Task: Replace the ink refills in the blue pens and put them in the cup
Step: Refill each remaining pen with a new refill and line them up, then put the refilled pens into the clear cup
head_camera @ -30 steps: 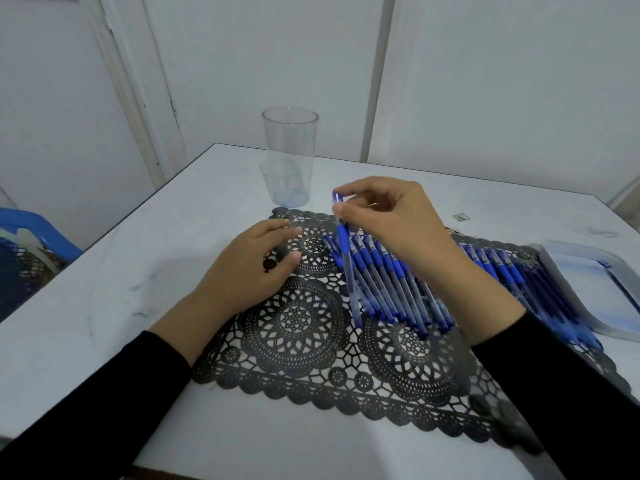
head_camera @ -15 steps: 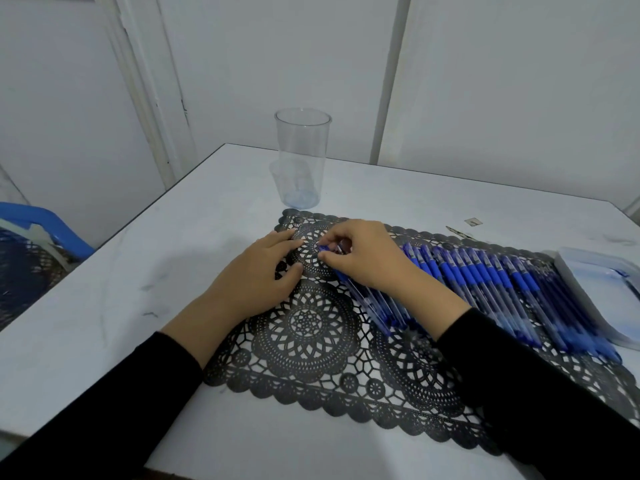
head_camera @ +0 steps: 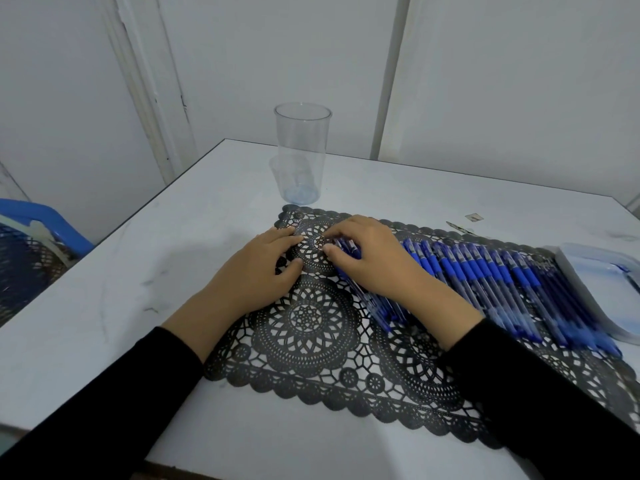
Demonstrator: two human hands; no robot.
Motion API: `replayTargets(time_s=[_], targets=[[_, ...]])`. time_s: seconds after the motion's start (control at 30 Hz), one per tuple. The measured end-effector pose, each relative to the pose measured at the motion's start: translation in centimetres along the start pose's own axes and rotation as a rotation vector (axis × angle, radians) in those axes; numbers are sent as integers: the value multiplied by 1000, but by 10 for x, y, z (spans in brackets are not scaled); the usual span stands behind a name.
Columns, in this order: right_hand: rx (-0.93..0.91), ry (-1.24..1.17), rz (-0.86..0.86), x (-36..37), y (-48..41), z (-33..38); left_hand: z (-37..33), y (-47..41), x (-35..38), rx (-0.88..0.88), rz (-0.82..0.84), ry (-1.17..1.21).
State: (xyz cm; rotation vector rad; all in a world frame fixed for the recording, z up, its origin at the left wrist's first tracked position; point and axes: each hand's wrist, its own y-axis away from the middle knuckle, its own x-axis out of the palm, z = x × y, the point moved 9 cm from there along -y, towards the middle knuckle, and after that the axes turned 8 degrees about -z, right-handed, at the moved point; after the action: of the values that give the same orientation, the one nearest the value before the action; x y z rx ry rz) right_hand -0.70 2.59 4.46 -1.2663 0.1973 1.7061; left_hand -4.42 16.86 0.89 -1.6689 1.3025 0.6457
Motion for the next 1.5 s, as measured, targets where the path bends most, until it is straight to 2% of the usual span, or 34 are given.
replayTargets(time_s=[0.33,0.53,0.6,0.77,0.93,1.1,1.5], targets=[[-117,145,166,-15,46,-6,-2,-5,0,1,-3,27],[-89,147,235,-15,58,-21,-4,-13,-2,26,-29,99],[-89,142,239,-14,57,-22,-6,-20,-14,49,-118,139],[-81,152,252,-12,58,-24,-12,-44,-53,185,-470,191],[-80,158,262,-12,58,-24,0,-74,-59,64,-621,372],[-72,170,287,-10,58,-25,19,-104,-43,-58,-601,550],[-72,159,277,-6,58,-32,16,-128,-34,-45,-548,672]])
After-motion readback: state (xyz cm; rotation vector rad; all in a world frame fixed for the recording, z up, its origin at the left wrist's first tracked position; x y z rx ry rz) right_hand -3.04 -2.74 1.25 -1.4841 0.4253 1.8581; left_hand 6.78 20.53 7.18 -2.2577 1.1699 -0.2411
